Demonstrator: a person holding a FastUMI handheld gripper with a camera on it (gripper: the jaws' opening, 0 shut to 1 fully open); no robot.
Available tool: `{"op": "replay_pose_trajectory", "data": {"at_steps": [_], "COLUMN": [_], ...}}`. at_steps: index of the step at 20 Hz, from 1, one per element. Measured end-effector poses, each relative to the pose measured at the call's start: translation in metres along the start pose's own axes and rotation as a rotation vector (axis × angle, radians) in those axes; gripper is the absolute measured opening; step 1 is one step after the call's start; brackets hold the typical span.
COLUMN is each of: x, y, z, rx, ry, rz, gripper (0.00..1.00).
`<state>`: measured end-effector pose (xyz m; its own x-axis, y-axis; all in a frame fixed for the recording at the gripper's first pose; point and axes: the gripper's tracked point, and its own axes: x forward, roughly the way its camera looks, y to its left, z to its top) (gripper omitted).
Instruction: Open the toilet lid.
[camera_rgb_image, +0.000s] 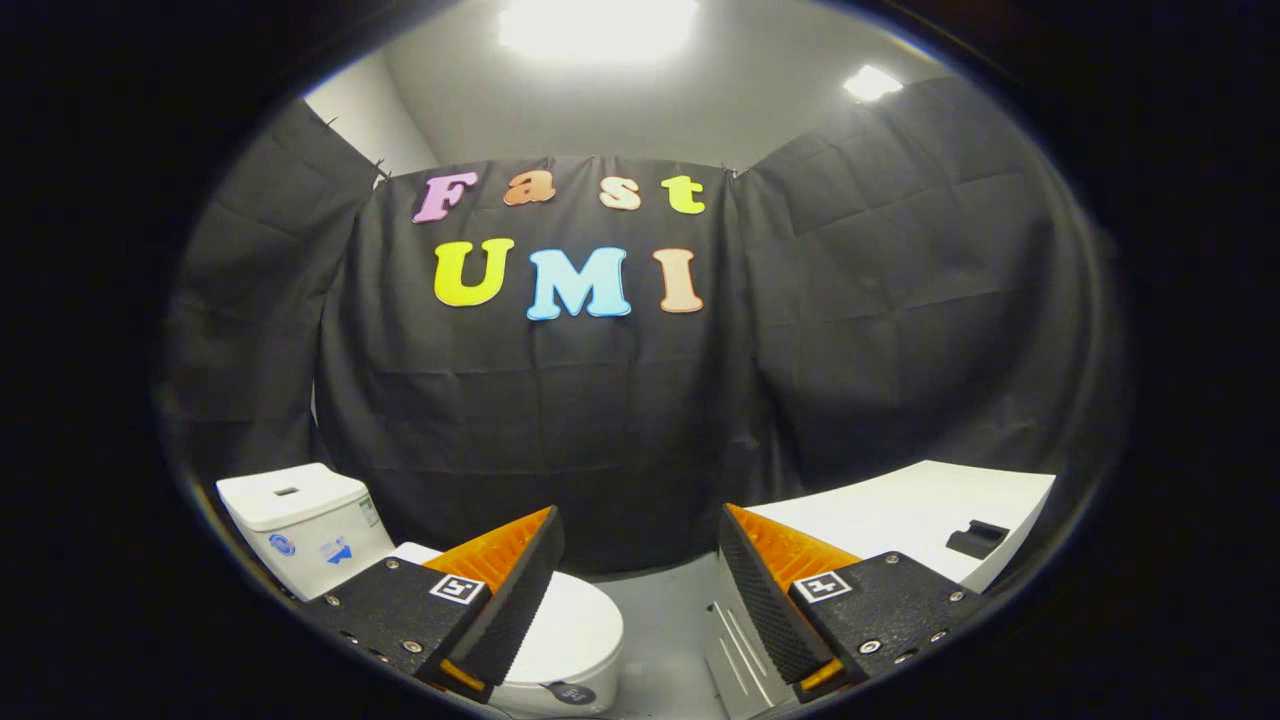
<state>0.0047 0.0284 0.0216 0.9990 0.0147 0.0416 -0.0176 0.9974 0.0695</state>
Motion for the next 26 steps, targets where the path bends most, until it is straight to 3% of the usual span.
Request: {"op": "replay_pose_trajectory", "data": {"at_steps": [11, 14, 26], "x": [0.006, 0.006, -0.021], "y": [0.065, 0.077, 0.079], "z": [-0.016, -0.027, -0.164], "rx": [0.112, 0.212, 0.547], "ry": [0.029, 0.045, 0.24], "rz": [0.058, 0.055, -0.081], "gripper": [0.95, 0.95, 0.96]}}
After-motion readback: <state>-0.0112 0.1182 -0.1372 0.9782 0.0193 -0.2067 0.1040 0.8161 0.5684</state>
